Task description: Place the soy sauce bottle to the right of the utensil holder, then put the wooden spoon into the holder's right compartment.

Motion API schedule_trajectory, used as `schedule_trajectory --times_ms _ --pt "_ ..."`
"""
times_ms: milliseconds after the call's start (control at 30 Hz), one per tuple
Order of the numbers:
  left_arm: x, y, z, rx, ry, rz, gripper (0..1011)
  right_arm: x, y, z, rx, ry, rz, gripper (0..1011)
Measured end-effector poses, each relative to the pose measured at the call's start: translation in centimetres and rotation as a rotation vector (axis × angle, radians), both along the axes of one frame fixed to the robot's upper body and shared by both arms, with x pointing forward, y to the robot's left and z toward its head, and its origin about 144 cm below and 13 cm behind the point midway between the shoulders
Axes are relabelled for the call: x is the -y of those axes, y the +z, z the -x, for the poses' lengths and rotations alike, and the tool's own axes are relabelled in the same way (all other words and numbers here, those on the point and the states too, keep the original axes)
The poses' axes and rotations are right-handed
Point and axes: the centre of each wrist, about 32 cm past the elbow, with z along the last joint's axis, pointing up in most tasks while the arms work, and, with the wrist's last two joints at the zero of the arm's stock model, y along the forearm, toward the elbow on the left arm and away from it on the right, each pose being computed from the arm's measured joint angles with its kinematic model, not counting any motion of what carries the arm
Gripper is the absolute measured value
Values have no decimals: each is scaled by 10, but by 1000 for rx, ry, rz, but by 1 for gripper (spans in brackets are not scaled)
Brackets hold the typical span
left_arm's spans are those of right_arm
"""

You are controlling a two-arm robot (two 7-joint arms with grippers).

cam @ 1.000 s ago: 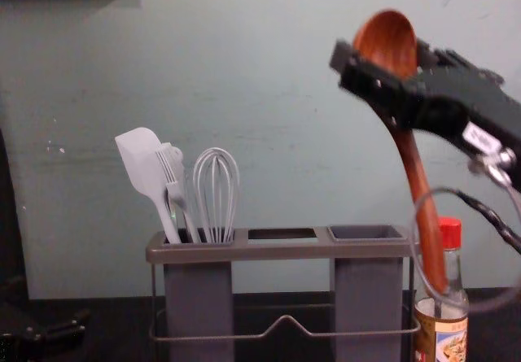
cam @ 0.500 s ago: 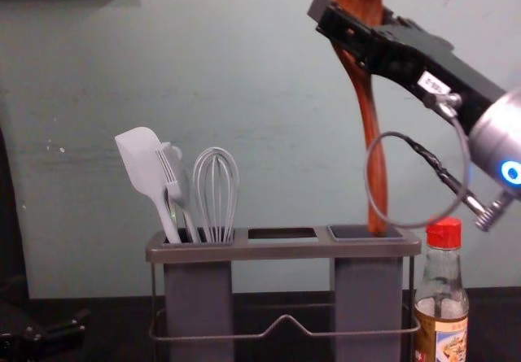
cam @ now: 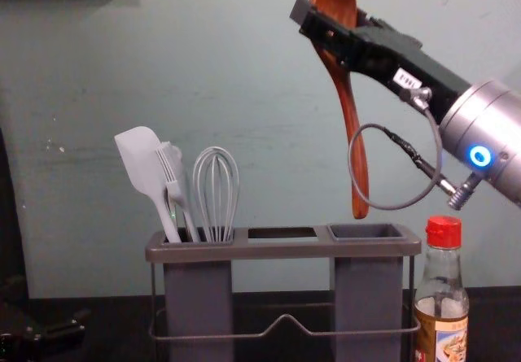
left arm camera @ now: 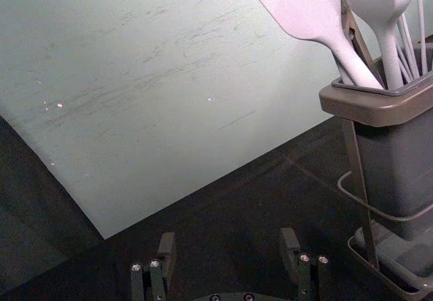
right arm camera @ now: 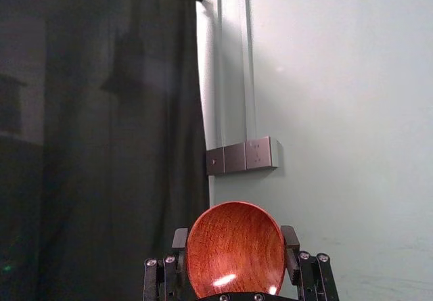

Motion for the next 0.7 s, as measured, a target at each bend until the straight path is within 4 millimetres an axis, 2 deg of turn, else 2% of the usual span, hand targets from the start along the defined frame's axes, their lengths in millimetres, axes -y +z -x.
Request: schedule_trajectory --times_ms 200,233,367,500,533,633,700 --pt "0 0 0 0 0 0 1005 -1 -10 -11 -4 -13 2 839" --pt "0 0 0 0 0 0 1005 5 -56 -3 -57 -46 -12 839" --pt "0 0 0 0 0 0 1005 5 -65 3 -76 -55 -34 839" --pt "0 0 0 0 0 0 1005 5 -70 9 -83 -81 -76 895" --pt "0 0 0 0 0 0 1005 5 -71 11 -86 -87 -84 943" --pt "0 0 0 0 0 0 1005 4 -71 12 -88 -96 -94 1003" --pt "0 0 0 0 0 0 1005 4 -72 12 -89 -98 -97 1002"
